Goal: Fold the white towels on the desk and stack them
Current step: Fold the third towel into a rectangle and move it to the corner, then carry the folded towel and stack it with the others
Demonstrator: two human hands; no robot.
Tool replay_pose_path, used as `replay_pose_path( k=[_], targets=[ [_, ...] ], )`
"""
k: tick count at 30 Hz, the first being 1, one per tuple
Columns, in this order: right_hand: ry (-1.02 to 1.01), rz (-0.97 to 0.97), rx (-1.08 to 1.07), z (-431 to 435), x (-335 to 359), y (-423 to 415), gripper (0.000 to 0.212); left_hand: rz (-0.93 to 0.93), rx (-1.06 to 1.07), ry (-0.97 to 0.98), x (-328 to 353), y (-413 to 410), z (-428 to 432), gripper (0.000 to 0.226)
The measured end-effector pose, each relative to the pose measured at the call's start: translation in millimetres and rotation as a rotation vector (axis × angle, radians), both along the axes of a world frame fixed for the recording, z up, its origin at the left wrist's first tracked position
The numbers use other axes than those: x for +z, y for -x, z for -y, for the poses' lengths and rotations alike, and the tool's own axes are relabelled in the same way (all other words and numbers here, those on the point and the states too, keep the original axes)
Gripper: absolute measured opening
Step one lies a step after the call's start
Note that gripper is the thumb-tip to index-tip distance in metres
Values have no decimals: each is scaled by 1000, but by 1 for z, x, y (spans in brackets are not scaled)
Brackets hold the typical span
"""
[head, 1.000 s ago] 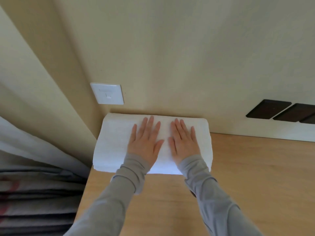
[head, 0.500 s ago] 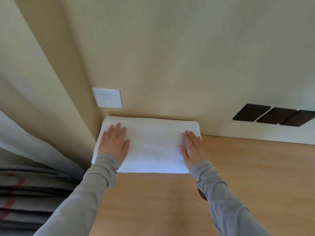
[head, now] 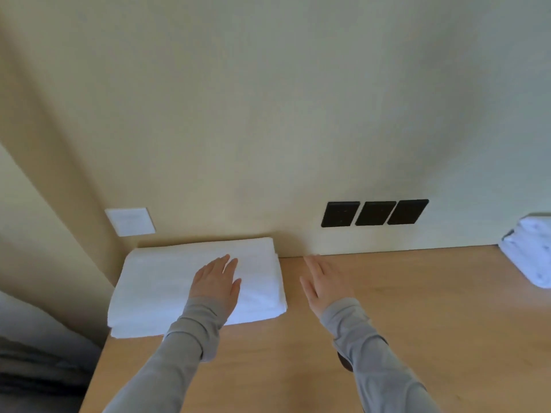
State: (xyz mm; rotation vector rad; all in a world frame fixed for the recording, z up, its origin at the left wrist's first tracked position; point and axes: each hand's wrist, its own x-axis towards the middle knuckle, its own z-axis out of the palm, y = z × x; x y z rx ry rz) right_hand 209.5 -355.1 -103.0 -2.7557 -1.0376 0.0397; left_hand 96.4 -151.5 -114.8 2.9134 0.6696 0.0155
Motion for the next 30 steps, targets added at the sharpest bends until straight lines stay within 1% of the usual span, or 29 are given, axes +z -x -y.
replay_pose_path(
  k=[4,11,15,18,24,30],
  targets=[
    [-11,13,-47,82,16,-16,51,34,-77,-25,21,-34,83,52],
    [10,27,-177,260,40,-44,53,149,-242,0,54,-106,263,50],
    [30,21,-283,360,49,-54,53,171,-346,34,61,-140,367,48],
    [46,26,-342,421,49,-61,52,165,-419,49,65,-161,428,47],
    [60,21,-415,493,42,-89,51,137,-463,42,60,-204,485,48],
    [119,22,-373,533,23,-151,52,121,-415,57,39,-260,518,49]
  ],
)
